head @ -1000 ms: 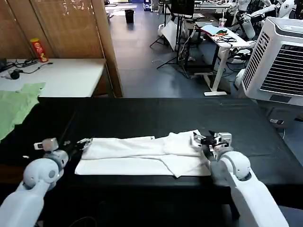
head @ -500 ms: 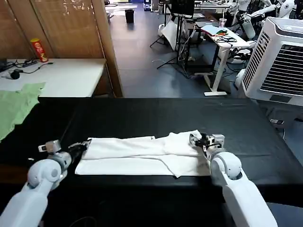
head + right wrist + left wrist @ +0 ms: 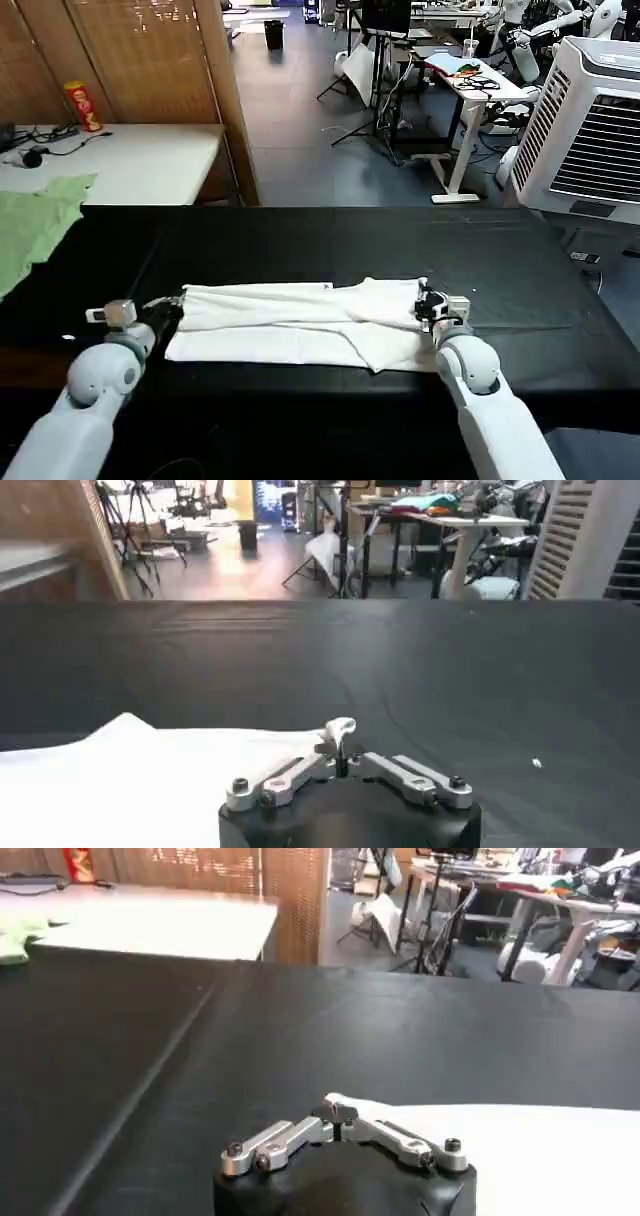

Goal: Fold and organize the clothes.

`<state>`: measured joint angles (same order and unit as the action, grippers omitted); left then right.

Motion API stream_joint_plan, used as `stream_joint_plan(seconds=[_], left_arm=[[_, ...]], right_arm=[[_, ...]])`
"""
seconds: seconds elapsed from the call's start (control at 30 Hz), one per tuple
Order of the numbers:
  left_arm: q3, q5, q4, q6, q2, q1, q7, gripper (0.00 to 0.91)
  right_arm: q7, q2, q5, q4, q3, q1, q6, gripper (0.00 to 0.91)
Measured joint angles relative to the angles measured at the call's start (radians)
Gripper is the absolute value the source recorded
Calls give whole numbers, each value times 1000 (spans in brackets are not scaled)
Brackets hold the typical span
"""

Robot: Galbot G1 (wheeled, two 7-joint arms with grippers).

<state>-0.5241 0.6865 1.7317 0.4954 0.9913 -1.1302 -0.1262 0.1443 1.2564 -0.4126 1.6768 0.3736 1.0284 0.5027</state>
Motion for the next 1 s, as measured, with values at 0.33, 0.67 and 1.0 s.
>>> stream_joint_plan(seconds=[0.33,0.67,1.0], left_arm=[[-21,19,-28,-40,-24,22,16,878],[-97,175,46,7,-2,-59,-22,878],[-95,63,115,-38,86,-207,23,673]], right_arm=[[-13,-62,-47,130,36,73,7,878],[-15,-73,-59,262,49,160,11,878],[-14,-80,-64,309,48,175,13,878]])
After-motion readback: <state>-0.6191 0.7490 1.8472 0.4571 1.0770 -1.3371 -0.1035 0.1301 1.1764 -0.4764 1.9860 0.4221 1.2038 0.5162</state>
